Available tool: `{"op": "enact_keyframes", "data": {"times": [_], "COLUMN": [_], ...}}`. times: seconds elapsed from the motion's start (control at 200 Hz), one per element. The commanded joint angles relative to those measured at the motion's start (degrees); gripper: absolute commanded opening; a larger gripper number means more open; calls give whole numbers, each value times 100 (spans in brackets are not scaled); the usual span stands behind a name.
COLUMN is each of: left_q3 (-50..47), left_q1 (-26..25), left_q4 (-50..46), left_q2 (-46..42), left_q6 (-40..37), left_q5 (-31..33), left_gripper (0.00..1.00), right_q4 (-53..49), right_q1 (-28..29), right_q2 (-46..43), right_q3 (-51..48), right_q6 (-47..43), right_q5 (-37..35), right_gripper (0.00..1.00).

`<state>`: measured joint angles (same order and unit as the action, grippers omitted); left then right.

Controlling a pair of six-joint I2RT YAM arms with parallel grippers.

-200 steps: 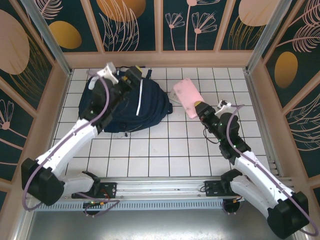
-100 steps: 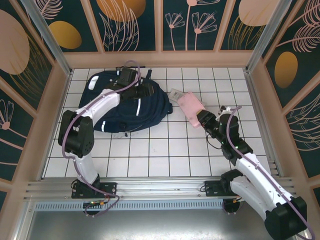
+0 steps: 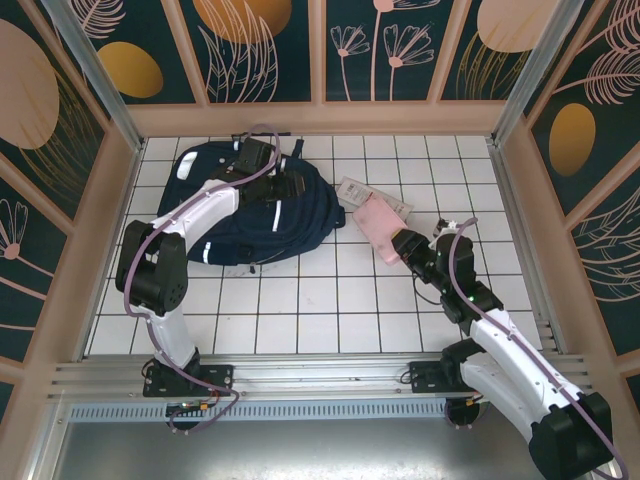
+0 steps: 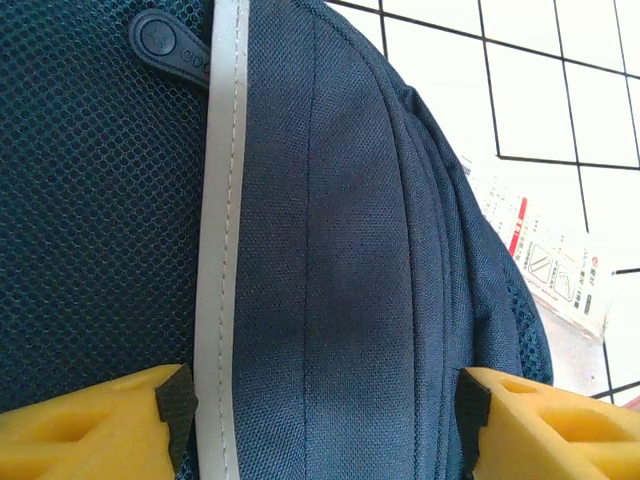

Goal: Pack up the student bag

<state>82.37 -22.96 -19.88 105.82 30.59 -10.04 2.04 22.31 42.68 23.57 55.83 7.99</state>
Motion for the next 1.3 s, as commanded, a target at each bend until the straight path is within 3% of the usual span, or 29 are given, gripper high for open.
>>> {"op": "enact_keyframes", "data": {"times": [0.0,0.2,0.395,0.731,0.896,1.011,1.296], "left_q3": [-94,-397,-941,-23,315,402,948], "left_q1": [11,11,11,11,11,7,11], "left_q4": [-195,-165,561,492,173,76,-611], "left_q2": [-141,-466,-581,249,621,592,-545], "left_q6": [-121,-96,338,266,60,-101,-675], "left_q5": [142,209,-787,-830,-415,-270,48], "left_gripper": [72,72,67,54,30,0,0], "right_q4": [441,575,733,690,579,569,114], "right_q1": [-38,-38,-36,-41,-42,-40,-59], "right_q2": [-104,-93,8,-20,-92,-121,-85], "right_q3": [-54,-184,-270,-318,-345,-329,130], "right_q6": [26,105,162,151,105,39,-548], "right_q5": [115,150,193,191,89,63,7], "right_gripper": [30,30,30,30,30,30,33]}}
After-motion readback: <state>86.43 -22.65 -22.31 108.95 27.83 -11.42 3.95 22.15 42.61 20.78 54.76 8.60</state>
